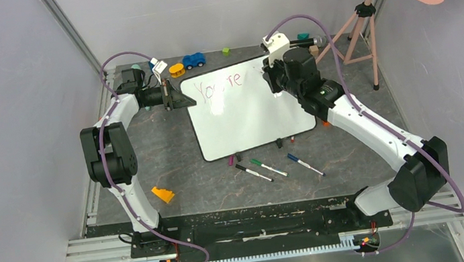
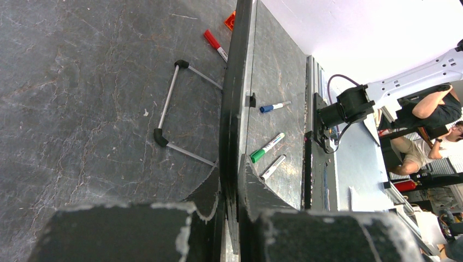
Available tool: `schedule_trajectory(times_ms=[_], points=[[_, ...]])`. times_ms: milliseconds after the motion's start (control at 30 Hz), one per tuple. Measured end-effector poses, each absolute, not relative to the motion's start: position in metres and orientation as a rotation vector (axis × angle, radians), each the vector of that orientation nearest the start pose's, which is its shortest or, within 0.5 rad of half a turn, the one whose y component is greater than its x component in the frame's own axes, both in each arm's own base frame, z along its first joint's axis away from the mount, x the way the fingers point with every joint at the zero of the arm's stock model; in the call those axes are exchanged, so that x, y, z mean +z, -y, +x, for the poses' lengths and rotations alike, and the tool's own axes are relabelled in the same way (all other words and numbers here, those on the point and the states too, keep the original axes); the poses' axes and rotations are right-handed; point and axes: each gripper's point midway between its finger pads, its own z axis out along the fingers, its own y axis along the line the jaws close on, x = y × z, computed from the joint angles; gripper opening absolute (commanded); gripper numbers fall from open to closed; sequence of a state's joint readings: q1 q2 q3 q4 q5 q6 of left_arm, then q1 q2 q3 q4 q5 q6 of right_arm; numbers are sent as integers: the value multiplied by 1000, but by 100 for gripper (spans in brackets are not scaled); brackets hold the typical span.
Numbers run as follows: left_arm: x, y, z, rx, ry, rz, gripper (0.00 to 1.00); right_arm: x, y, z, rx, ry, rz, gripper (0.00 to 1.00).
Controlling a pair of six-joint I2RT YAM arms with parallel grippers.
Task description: Write a sentence on the whiteboard
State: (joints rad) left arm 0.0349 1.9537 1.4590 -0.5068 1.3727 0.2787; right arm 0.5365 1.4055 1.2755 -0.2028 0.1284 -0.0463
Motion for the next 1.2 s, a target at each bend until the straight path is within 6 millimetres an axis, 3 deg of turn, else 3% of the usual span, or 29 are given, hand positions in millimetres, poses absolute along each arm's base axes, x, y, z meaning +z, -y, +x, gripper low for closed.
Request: schedule_trajectory(times_ms=[900, 1200], points=[[172, 156, 399, -1498, -1890, 705, 2, 279, -213, 396, 230, -1851, -488, 0], [172, 156, 399, -1498, -1889, 705, 2, 265, -216, 396, 220, -1885, -509, 0]])
